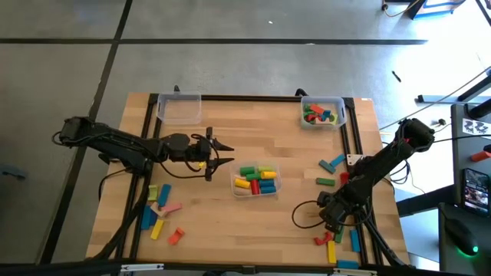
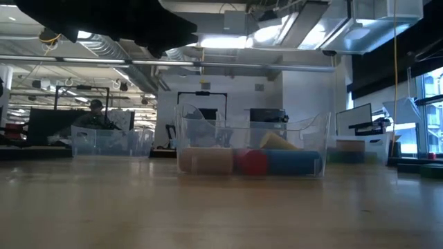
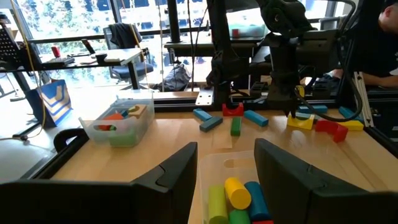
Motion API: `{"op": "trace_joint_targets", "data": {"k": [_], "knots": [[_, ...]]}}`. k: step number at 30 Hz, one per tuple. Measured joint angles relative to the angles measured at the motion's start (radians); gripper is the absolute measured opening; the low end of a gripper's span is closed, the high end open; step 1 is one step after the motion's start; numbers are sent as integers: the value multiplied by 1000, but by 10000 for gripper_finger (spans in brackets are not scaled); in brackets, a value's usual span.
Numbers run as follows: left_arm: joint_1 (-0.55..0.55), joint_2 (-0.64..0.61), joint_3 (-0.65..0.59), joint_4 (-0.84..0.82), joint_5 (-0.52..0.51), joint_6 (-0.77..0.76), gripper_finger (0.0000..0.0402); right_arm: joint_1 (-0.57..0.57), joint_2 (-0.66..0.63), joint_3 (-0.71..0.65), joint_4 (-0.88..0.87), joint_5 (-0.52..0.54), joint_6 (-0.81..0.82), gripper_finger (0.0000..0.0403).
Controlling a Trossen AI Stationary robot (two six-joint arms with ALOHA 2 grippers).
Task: Sort blocks by size
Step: Put the yellow arch block into the top right transparent bin
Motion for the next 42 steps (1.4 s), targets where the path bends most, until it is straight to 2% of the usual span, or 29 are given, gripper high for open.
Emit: {"op": "trace_joint_targets", "data": {"k": [9, 13, 18, 22, 27, 32, 42], "knots": [[0, 0, 0, -1, 0, -5, 155, -1, 1, 27, -1, -12, -37, 14], [0, 0, 0, 0, 0, -4, 155, -1, 1, 96, -101, 15, -59, 16], [0, 0, 0, 0, 0, -2, 155, -18, 0, 215, -272, 86, -88, 17], [0, 0, 0, 0, 0, -3, 155, -72, 0, 305, -335, 205, -169, 18], [0, 0, 0, 0, 0, -5, 155, -193, 0, 379, -344, 353, -323, 18], [-1, 0, 0, 0, 0, -8, 155, -350, 0, 418, -385, 442, -501, 18], [-1, 0, 0, 0, 0, -8, 155, -775, 0, 446, -423, 661, -847, 19]]}}
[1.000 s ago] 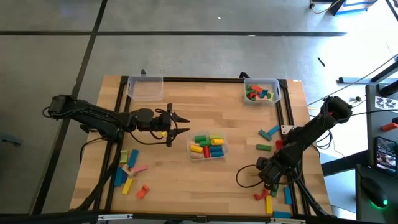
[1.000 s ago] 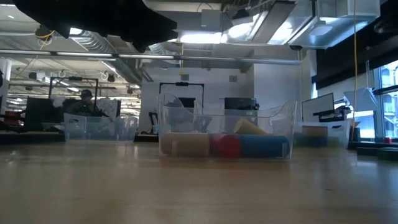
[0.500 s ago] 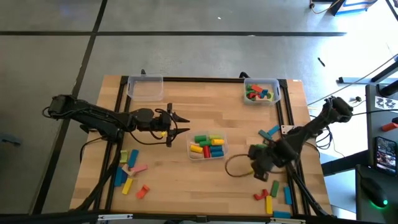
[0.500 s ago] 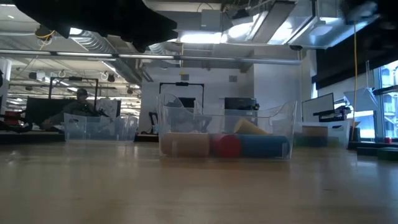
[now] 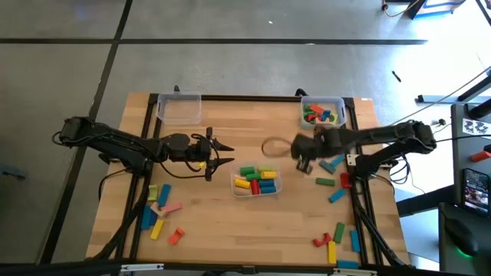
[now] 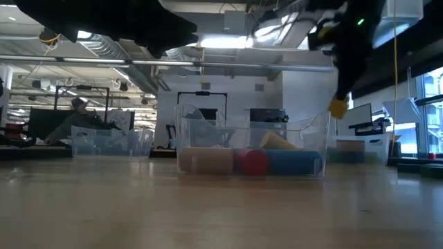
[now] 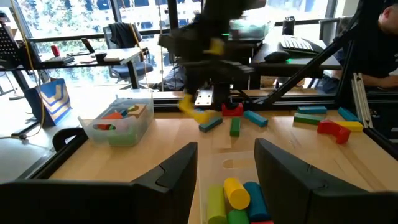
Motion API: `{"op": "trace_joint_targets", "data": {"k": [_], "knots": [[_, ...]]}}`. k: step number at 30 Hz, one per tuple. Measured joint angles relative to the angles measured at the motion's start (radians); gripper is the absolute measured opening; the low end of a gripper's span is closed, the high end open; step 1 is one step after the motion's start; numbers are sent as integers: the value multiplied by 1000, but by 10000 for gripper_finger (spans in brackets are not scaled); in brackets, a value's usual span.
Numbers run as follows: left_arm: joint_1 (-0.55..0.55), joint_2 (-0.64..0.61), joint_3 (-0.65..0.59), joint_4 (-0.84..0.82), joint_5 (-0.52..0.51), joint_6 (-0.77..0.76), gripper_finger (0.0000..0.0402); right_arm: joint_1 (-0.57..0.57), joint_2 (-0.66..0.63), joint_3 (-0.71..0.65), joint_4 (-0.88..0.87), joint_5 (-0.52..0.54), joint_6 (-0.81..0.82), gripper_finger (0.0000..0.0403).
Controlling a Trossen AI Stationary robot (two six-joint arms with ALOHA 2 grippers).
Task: Sort blocks by size
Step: Put the yellow arch block into the top right transparent bin
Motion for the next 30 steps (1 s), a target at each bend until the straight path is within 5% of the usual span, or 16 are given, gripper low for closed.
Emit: {"op": "trace_joint_targets", "data": {"k": [13, 30], "knots": [[1, 0, 0, 1, 0, 7, 155, -480, 0, 0, 126, 140, -306, 19], [0, 0, 0, 1, 0, 6, 155, -800, 0, -25, 326, 53, -223, 19]]}}
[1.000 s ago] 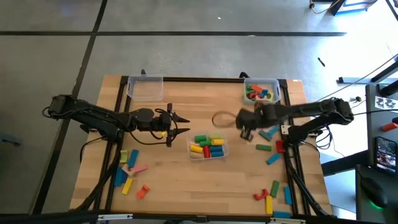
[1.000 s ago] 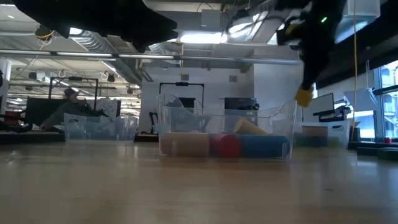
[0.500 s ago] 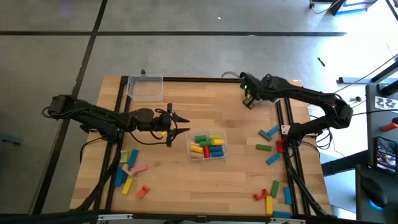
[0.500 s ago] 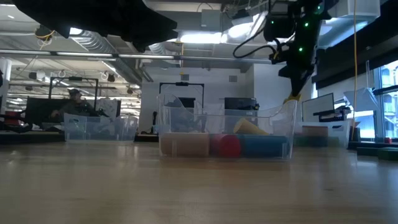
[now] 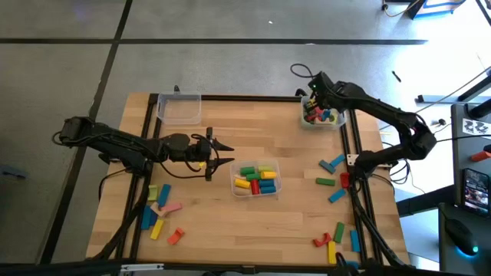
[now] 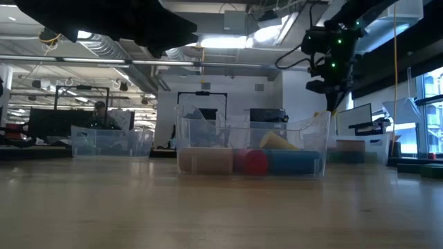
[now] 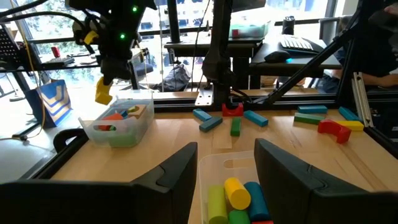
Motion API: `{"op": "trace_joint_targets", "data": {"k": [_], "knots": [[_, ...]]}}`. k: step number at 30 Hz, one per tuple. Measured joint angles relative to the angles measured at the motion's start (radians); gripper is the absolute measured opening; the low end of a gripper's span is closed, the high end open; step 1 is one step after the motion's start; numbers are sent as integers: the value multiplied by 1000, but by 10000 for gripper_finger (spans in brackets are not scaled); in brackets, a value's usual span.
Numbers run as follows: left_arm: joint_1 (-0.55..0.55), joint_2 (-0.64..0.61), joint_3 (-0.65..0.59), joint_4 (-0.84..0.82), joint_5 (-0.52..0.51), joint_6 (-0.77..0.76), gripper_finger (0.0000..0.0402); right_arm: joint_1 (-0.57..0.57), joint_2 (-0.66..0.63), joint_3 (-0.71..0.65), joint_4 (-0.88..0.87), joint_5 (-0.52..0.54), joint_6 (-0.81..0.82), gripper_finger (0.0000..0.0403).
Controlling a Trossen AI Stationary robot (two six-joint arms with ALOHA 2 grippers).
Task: Sort blocks by size
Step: Put the yellow arch block into the top right transparent bin
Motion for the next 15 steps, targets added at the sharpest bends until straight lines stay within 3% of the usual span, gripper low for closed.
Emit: {"op": "trace_joint_targets", "data": {"k": [6, 11, 15], "knots": [[0, 0, 0, 0, 0, -6, 155, -45, 0, -56, 73, -8, 92, 44], [0, 0, 0, 0, 0, -6, 155, -43, 0, -66, 115, -13, 95, 119], [0, 0, 0, 0, 0, -6, 155, -43, -1, -65, 107, -103, 9, 177]]}}
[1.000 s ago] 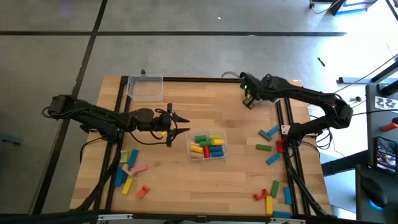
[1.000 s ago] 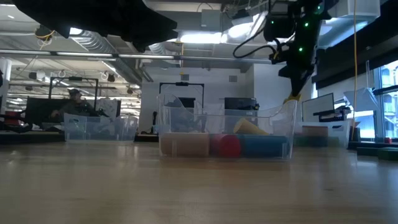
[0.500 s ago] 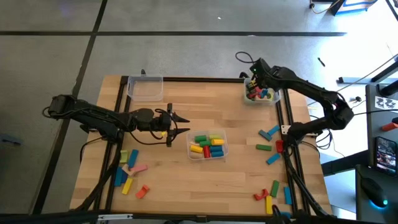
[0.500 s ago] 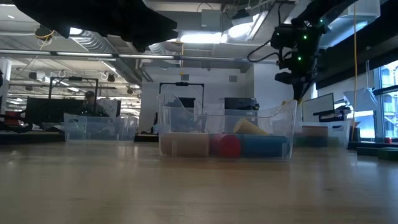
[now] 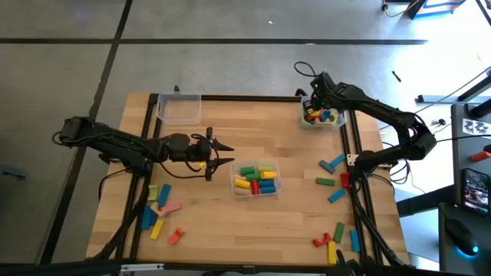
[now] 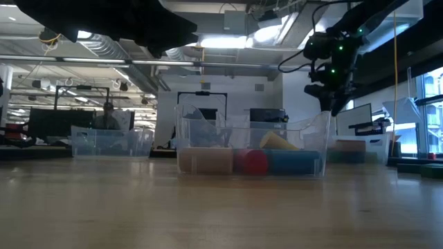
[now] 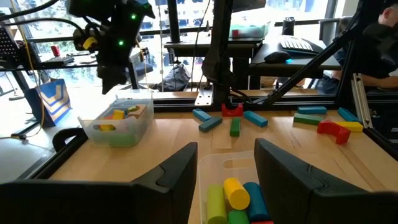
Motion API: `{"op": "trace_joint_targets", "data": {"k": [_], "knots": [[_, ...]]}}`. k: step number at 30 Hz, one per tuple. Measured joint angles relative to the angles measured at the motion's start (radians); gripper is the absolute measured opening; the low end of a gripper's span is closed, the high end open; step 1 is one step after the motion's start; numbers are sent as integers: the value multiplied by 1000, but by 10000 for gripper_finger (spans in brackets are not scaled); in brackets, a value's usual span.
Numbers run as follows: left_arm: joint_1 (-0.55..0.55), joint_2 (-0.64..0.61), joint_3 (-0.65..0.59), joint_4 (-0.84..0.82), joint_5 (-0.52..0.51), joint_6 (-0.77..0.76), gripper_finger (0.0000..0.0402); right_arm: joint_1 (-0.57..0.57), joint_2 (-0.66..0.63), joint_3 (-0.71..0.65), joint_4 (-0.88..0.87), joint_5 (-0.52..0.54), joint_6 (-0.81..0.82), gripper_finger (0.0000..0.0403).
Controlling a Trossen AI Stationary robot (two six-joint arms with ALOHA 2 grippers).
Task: Sort blocks by size
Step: Put the yellow arch block into the top right transparent bin, then put the red arch block into the top right transparent bin
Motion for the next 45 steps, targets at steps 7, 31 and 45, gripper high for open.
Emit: {"op": "trace_joint_targets", "data": {"k": [7, 31, 45], "knots": [[0, 0, 0, 0, 0, 0, 155, 70, -30, 77, -112, -107, -50, 215], [0, 0, 0, 2, 0, 0, 155, 801, -66, 165, -361, -218, 339, 198], [0, 0, 0, 3, 0, -6, 155, 1229, -65, 165, -335, -248, 629, 198]]}}
